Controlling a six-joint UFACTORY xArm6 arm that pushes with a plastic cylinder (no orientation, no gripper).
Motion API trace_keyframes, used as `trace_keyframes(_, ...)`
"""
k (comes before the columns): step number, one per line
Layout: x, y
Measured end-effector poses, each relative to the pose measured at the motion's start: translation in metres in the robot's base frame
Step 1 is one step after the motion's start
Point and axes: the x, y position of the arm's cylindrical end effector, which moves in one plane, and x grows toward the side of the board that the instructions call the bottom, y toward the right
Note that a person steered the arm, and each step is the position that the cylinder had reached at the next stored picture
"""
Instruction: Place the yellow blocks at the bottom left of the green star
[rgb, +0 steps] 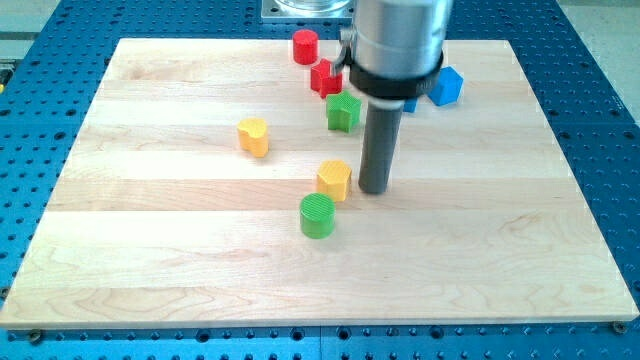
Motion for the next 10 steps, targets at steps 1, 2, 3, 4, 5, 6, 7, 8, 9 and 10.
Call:
trace_keyframes(1,0.017,-0.027)
trace_keyframes(2,0.017,-0.065)
trace_keyframes(3,0.013,-0.1)
trace_keyframes(4,0.033,-0.041)
trace_keyframes(5,0.021,0.011)
trace_keyframes(6,-0.002,-0.038)
trace_keyframes(7,-0.044,-0.055)
trace_keyframes(8,-0.026,-0.035)
trace_keyframes(9,-0.048,-0.018)
trace_keyframes(10,-0.052,-0.056)
